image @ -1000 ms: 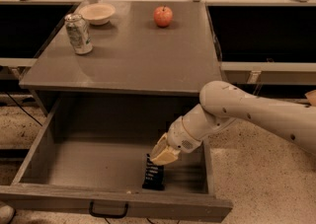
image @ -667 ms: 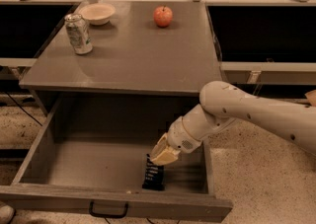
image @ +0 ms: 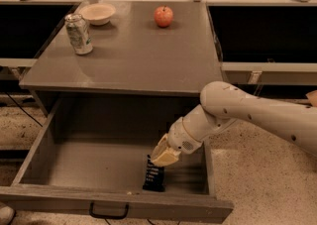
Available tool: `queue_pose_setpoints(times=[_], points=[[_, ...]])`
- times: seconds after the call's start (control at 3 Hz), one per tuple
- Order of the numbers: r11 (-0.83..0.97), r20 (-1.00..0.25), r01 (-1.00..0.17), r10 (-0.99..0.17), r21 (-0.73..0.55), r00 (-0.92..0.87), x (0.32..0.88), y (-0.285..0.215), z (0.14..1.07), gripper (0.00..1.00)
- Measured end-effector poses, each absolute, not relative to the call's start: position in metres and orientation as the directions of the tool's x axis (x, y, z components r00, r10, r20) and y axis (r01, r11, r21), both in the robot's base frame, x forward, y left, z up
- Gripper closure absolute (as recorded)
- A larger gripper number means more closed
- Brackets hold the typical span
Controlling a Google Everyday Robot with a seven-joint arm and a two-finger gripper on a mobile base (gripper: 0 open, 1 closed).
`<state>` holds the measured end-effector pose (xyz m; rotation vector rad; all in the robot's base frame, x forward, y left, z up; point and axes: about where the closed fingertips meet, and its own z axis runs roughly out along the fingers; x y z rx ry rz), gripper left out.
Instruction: Place rxbar blueberry into top drawer
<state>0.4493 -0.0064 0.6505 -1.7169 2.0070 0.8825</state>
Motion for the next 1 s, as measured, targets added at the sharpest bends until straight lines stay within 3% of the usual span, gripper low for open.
queue_pose_setpoints(times=[0.33,0.67,1.0], points=[[0.069,-0.630,-0.971,-0.750,0.227,-0.201,0.4493,-0.0064,0.6505,0.08],[0.069,-0.630,-0.971,-0.750,0.227,-0.201,0.4492,-0.0064,0.6504,0.00],[0.069,-0.630,-0.971,-0.750,0.227,-0.201,0.4492,-0.0064,0.6504,0.00]])
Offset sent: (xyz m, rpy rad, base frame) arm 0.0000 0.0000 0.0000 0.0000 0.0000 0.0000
